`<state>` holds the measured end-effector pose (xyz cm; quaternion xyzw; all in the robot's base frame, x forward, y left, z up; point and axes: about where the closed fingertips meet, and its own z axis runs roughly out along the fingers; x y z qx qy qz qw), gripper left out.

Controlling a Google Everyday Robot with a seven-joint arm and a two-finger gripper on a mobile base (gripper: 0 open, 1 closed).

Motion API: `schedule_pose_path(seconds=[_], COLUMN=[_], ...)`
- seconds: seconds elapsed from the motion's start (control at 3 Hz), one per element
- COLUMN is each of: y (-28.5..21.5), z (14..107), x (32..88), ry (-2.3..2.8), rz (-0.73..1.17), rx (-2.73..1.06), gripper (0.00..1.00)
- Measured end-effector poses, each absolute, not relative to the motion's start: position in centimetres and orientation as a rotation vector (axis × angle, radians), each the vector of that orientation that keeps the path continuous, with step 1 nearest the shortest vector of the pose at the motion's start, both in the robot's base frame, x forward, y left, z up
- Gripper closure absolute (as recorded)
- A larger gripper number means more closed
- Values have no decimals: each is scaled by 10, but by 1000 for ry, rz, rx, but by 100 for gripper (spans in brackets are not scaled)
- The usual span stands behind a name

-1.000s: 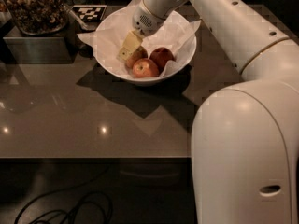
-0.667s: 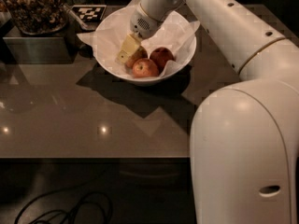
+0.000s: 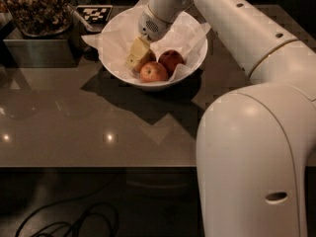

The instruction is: Pick apple from white bowl

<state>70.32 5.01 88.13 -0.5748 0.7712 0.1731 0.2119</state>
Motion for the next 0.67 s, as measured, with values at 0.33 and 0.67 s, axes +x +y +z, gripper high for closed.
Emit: schedule_pose_path(seconds=[0.33,0.67], y=[40,27], z=[882,882], x=[710,716], ry=[2149,2167], rz=[454,420], rx=[-1579,-1561], gripper=[29,29])
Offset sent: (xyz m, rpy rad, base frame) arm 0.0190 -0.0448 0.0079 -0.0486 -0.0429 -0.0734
